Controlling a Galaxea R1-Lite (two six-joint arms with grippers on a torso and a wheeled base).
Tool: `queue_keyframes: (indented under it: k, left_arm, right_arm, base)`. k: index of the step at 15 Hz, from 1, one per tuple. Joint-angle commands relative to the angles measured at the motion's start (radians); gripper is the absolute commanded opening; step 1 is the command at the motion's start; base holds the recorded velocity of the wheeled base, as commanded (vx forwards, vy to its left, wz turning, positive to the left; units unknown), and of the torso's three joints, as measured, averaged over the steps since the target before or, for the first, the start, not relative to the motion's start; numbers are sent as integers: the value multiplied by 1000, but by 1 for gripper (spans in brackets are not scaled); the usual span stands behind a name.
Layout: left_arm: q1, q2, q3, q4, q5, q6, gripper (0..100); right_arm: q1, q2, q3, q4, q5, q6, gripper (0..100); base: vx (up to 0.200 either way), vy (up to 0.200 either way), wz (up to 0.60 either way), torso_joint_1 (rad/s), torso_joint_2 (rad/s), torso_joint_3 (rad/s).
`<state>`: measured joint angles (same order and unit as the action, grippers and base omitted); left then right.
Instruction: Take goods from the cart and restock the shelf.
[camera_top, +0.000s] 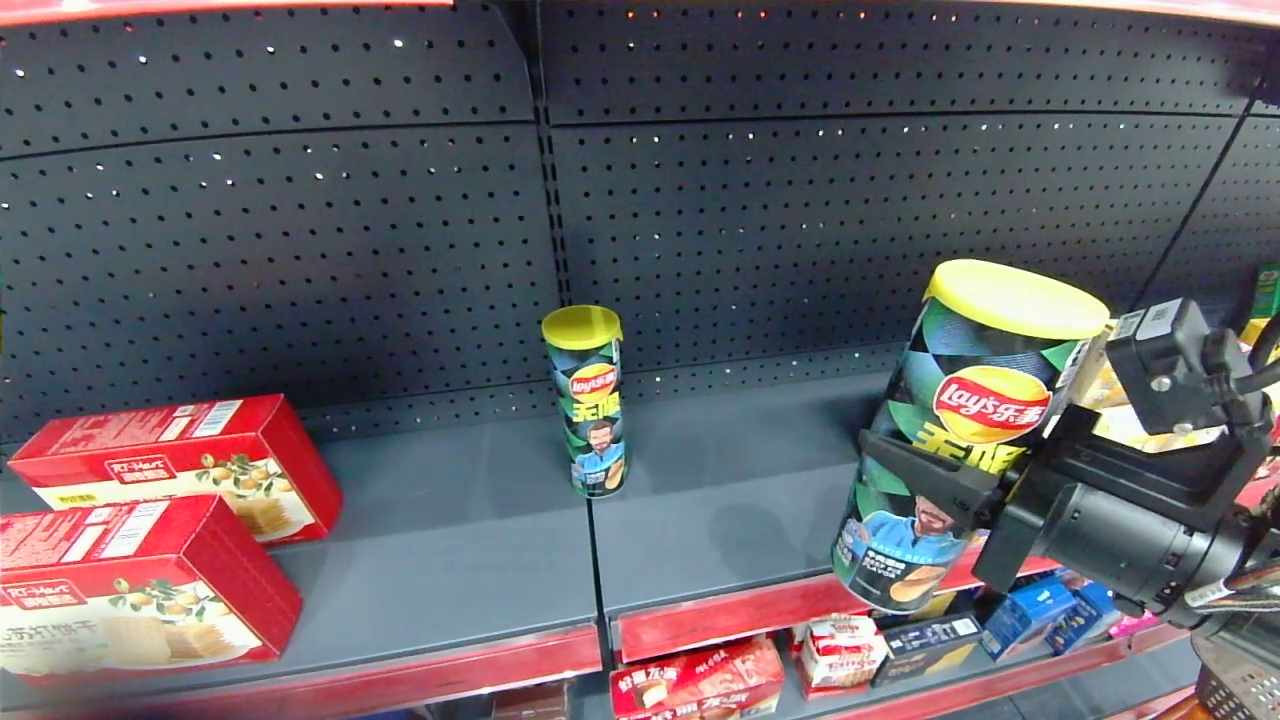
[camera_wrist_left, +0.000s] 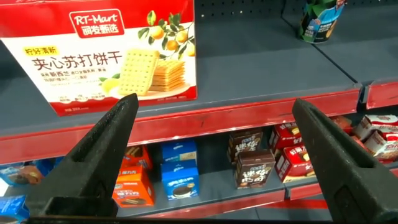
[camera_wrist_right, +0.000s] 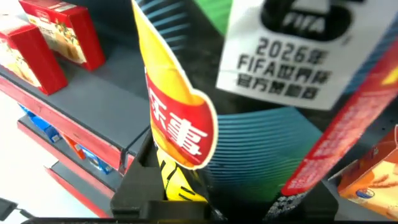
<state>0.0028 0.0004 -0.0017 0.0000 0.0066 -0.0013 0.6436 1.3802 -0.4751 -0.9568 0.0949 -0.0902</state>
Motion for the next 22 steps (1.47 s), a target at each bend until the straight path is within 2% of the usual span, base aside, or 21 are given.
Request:
queue_keyframes:
  k: [1,2,5,6,7,8,9,10,11,12,14,15,17,18,21,22]
  left_arm:
    - [0,0,0,0,-4,10,100]
    - [0,0,2,0,-8,18,100]
    - [2,0,2,0,15,0,100]
    - [2,0,-15,-29,19,-26,100]
    - [-26,67,-221,-28,-69,-114,100]
    - [-60,144,-239,84,-76,-117,100]
    - [-86,159,-242,117,-92,-63,100]
    - [-136,174,-228,112,-131,-8,100]
    - [-168,194,-222,101,-197,-9,100]
    - [-168,205,-216,100,-252,-43,100]
    - [-208,247,-239,110,-358,-51,100]
    - [-216,308,-247,106,-356,-51,100]
    - [-211,504,-293,46,-295,-48,100]
    - [-213,629,-316,-41,-281,-49,100]
    - [-204,820,-305,-267,-364,-45,100]
    - [-202,865,-302,-334,-418,-45,100]
  right_arm:
    - [-25,3,0,1,2,0,0]
    - [-33,7,9,1,2,0,0]
    - [-42,20,81,-11,3,-2,0]
    - [-42,20,101,-13,3,-3,0]
    - [-44,17,108,-13,5,-5,0]
    - [-42,23,102,-13,6,-5,0]
    - [-42,33,95,-16,6,-5,0]
    - [-42,36,85,-20,5,-5,0]
    - [-42,40,72,-25,5,-5,0]
    - [-42,40,62,-26,3,-5,0]
    - [-42,34,43,-33,5,-5,0]
    - [-36,28,39,-26,3,-5,0]
    - [-33,-3,33,16,3,-34,0]
    - [-39,-36,24,72,5,-69,0]
    - [-48,-47,13,87,2,-69,0]
    - [-58,-49,13,86,-1,-69,0]
  base:
    - [0,0,0,0,0,0]
    - [0,0,0,0,0,0]
    - [0,0,0,0,0,0]
    - [0,0,0,0,0,0]
    - [0,0,0,0,0,0]
    - [0,0,0,0,0,0]
    - [0,0,0,0,0,0]
    - [0,0,0,0,0,0]
    - [0,0,0,0,0,0]
    - [0,0,0,0,0,0]
    - [0,0,0,0,0,0]
    - [0,0,0,0,0,0]
    - [0,0,0,0,0,0]
    - [0,0,0,0,0,0]
    - [0,0,0,0,0,0]
    - [0,0,0,0,0,0]
